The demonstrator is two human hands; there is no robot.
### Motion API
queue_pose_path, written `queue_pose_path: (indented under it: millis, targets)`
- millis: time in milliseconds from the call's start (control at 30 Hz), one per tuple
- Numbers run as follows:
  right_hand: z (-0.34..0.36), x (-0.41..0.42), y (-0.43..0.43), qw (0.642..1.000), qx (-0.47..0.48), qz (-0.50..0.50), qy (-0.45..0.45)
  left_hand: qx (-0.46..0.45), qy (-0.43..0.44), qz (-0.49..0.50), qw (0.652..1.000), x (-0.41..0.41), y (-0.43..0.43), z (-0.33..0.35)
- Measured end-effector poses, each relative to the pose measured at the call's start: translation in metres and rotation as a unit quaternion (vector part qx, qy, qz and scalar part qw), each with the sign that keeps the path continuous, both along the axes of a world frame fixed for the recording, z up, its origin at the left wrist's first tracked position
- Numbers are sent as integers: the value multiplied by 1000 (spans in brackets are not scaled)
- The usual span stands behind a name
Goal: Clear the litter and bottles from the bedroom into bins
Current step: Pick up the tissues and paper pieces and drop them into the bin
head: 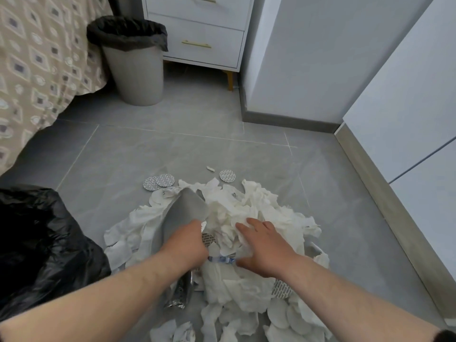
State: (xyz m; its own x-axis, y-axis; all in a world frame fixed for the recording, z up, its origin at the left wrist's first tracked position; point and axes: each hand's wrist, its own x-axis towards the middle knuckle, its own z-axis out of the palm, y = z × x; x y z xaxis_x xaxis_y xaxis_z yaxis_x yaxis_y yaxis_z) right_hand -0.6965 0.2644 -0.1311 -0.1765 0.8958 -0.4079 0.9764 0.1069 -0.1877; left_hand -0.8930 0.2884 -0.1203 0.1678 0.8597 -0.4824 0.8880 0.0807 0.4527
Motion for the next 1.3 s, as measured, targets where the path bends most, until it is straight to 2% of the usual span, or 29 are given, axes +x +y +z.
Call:
queue_pose_path:
  millis: [267,433,633,767,933,1133,1300]
  targets:
    - [-16,6,4,999,32,-17,34,59,6,-29,998,-22,35,65]
    - [-21,3,9,997,41,-40,53,113,-36,-16,993,-47,56,101]
    - [-28,-1,15,997,50,-17,49,161,-109,9,981,-93,60,144]
    - [-24,-5,16,997,56,-13,46,151,-195,61,967,-122,58,160]
    - [-12,-13,18,996,72,-30,43,146,-264,118,946,-137,52,165]
    - [19,-28,27,990,120,-28,64,151,-302,134,932,-141,47,166]
    - [51,-46,45,977,167,-53,124,161,-339,145,916,-158,46,179]
